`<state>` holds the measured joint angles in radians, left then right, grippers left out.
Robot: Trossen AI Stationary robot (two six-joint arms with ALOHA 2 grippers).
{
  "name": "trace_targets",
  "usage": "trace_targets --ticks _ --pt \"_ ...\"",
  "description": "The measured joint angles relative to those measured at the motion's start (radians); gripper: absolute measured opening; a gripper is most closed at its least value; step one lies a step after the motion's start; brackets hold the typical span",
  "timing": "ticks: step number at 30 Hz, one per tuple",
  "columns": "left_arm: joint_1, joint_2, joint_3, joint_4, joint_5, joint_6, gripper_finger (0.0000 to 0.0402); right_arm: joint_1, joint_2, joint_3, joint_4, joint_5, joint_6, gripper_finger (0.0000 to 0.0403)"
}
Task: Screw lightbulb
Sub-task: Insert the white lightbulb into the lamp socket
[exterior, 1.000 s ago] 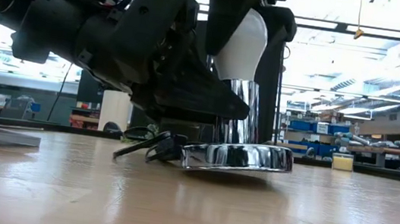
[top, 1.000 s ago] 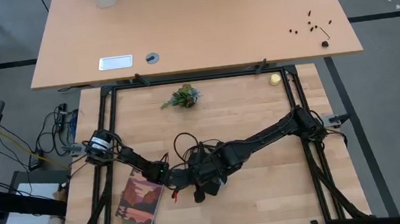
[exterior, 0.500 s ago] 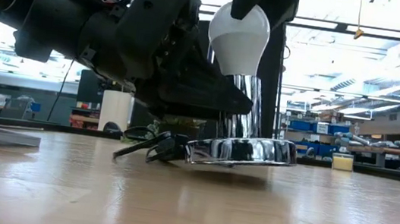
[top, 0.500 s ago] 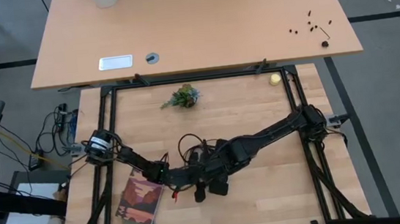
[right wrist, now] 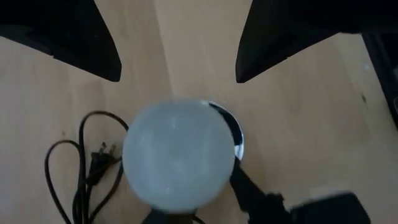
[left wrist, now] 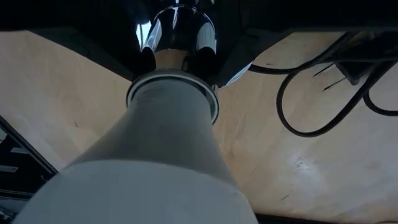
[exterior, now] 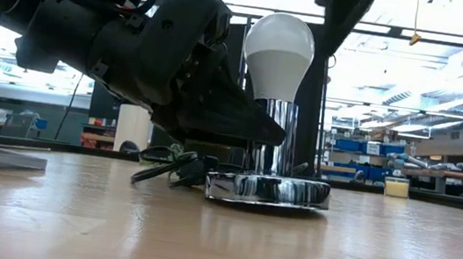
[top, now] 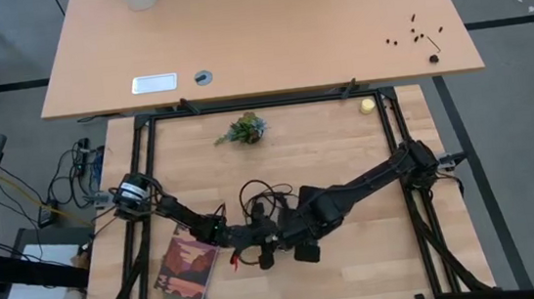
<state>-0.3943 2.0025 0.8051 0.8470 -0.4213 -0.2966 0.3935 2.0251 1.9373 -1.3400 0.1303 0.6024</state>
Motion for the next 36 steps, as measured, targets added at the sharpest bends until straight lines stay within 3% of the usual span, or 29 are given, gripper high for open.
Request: trace_targets --ticks 5,13,15,21,28,36 --pt "-0.003 0.000 0.000 -0.003 0.001 0.001 0.0188 0.087 -0.001 -0.005 -0.039 0.101 0.083 0.0320" --pt "-0.003 0.000 0.000 -0.006 0.005 0.008 0.0188 0.356 -0.001 -0.194 0.117 0.591 0.242 0.0309" --pt "-0.003 0.000 0.000 -0.006 0.005 0.007 0.0188 0.411 -0.001 -0.263 0.167 0.667 0.289 0.0308" --pt "-0.001 0.000 0.000 0.015 -0.003 0.003 0.0188 0.486 0.000 -0.480 0.382 0.756 0.409 0.0308" --pt "0.000 0.000 -0.001 0.017 -0.014 0.002 0.0188 0.502 0.000 -0.668 0.572 0.938 0.427 0.0308" --pt "-0.004 0.000 -0.001 0.010 -0.001 -0.055 0.0188 0.473 -0.107 -0.933 0.894 0.977 0.400 0.0308"
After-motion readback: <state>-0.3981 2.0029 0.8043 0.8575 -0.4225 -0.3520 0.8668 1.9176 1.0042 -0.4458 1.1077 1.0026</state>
